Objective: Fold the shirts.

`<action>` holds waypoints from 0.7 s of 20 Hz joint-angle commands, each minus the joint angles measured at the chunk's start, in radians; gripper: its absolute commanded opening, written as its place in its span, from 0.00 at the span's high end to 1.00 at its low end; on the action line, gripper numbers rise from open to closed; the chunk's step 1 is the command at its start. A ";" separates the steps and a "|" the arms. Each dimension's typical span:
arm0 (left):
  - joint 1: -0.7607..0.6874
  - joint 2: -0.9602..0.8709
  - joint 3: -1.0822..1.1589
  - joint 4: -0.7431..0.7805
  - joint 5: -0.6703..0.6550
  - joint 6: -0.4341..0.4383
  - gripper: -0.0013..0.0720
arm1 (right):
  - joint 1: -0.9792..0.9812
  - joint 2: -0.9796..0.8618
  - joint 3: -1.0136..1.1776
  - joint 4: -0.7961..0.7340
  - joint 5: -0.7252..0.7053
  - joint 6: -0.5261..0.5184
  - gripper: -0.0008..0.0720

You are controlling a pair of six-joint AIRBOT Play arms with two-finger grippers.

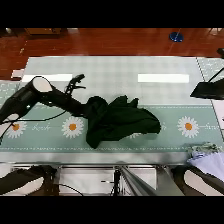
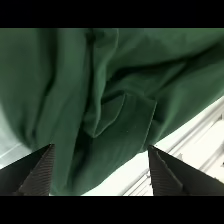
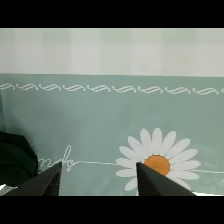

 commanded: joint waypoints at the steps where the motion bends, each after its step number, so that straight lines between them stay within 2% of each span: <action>1: -0.071 -0.083 -0.002 -0.019 0.037 0.019 0.03 | -0.019 0.001 -0.108 0.060 -0.053 -0.012 0.24; 6: -0.147 -0.141 -0.001 -0.019 0.119 0.023 0.04 | -0.019 0.001 -0.215 0.170 -0.124 -0.012 0.24; 7: -0.147 -0.154 0.000 -0.019 0.132 0.010 0.12 | -0.019 0.001 -0.228 0.188 -0.127 -0.013 0.24; 9: -0.143 -0.180 0.008 -0.019 0.141 -0.001 0.76 | -0.019 0.001 -0.245 0.209 -0.127 -0.017 0.24; 10: -0.143 -0.190 0.014 -0.019 0.142 0.002 0.91 | -0.019 0.001 -0.246 0.209 -0.123 -0.017 0.24; 14: -0.143 -0.194 0.040 -0.018 0.114 0.013 0.95 | -0.019 0.001 -0.246 0.202 -0.116 -0.040 0.24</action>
